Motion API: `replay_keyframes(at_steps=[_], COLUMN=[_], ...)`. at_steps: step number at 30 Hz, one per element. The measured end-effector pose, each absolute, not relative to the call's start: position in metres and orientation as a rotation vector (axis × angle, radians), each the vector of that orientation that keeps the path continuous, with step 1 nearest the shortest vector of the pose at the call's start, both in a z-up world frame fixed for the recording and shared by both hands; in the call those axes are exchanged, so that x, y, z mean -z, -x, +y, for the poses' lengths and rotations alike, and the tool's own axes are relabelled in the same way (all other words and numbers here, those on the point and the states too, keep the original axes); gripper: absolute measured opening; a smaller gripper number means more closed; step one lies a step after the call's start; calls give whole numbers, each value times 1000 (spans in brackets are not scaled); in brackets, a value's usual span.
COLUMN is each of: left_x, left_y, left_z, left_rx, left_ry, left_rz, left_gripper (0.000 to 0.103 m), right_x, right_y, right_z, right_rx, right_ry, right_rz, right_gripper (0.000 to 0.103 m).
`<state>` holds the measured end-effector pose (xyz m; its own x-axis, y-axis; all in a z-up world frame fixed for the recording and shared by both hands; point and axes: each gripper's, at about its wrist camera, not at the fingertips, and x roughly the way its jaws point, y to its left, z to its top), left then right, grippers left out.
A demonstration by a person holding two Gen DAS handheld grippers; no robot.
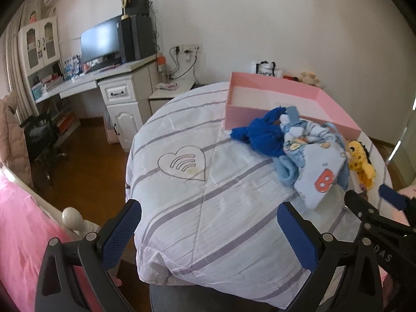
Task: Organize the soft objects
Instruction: 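Move both tools down toward the pile of soft items, then grasp the clear plastic bag with the right tool while the left tool grasps the white printed cloth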
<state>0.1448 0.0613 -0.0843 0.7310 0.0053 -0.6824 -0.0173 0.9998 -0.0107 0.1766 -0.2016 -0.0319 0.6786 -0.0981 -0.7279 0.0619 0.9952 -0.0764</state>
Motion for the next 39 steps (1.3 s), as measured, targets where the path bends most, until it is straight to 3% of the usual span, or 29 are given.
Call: replay_keyframes(at_steps=[3, 5, 8, 27, 39], left_x=[87, 88, 88, 57, 63], left_y=[-148, -151, -152, -152, -209], left_z=[68, 71, 74, 20, -29], left_rx=[-18, -11, 2, 105, 152], left_ry=[34, 53, 75, 49, 23], left_rz=[766, 777, 786, 736, 802], left_gripper=[103, 103, 103, 103, 103], right_x=[43, 52, 64, 6, 16], right_y=[-184, -190, -197, -172, -192], right_z=[-205, -207, -212, -245, -287], right_rx=[72, 76, 94, 109, 149], right_ry=[4, -16, -51, -81, -118], right_rz=[864, 892, 924, 747, 768], right_gripper=[65, 50, 38, 37, 37])
